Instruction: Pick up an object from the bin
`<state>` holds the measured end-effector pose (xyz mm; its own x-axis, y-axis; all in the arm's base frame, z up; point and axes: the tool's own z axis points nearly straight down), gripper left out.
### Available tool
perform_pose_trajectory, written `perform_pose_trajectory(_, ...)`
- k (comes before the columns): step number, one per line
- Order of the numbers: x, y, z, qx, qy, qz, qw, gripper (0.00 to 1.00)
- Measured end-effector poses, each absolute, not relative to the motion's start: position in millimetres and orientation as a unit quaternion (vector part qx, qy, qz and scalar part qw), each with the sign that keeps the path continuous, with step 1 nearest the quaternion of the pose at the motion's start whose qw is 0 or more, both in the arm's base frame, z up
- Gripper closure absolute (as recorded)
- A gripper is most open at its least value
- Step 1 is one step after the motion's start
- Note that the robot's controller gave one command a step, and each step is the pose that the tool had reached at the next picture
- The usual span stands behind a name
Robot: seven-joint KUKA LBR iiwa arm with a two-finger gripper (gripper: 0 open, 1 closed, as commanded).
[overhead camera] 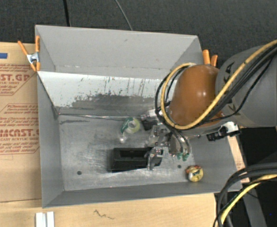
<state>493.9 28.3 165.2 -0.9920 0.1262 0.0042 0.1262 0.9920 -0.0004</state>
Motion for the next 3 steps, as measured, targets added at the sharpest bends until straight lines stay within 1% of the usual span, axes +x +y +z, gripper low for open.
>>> perform_pose_trajectory(1, 493.9, 28, 165, -0.063, -0.998, 0.000, 0.002, 1.00)
perform_pose_trajectory(2, 495.6, 27, 202, -0.055, -0.999, 0.000, 0.004, 1.00)
perform_pose_trajectory(3, 496.5, 27, 213, -0.053, -0.999, 0.000, 0.003, 1.00)
